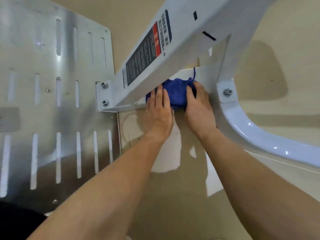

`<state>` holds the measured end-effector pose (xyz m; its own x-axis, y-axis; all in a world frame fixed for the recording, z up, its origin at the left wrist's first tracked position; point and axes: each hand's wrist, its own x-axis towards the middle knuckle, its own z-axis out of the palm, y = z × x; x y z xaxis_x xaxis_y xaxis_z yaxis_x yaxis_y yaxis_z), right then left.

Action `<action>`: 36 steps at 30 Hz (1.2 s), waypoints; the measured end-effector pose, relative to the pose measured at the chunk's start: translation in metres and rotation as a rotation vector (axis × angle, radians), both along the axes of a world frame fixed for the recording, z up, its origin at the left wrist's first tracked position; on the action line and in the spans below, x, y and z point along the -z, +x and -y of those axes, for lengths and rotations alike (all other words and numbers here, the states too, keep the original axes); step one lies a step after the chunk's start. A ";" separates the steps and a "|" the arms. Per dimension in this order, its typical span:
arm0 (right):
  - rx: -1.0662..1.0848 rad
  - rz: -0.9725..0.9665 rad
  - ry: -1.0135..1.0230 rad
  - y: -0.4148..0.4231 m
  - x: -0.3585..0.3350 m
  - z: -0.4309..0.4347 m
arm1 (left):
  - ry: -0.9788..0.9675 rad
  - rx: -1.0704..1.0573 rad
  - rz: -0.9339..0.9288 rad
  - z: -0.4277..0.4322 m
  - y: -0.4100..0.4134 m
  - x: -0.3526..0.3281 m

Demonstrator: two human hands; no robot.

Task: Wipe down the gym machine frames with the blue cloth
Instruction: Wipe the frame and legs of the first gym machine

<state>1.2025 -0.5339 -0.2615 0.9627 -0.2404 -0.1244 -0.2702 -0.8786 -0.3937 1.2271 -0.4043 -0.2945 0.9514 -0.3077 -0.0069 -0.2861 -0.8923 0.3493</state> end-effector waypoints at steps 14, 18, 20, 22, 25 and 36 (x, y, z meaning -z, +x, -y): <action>0.066 0.124 -0.288 0.010 0.029 -0.014 | 0.205 0.157 0.171 -0.008 0.004 0.022; -0.066 0.215 -0.279 -0.011 0.046 -0.011 | 0.280 0.164 0.137 -0.010 0.001 0.009; -0.138 0.166 -0.289 -0.010 0.046 -0.008 | 0.289 0.098 0.100 -0.010 0.010 0.004; -0.194 0.131 -0.312 0.000 0.042 -0.006 | 0.289 0.047 0.071 -0.008 0.022 0.002; -0.224 0.128 -0.241 0.018 0.038 0.004 | 0.273 0.037 0.074 -0.003 0.036 0.004; -0.272 0.135 -0.214 0.014 0.045 -0.001 | 0.255 0.101 0.095 -0.015 0.031 -0.001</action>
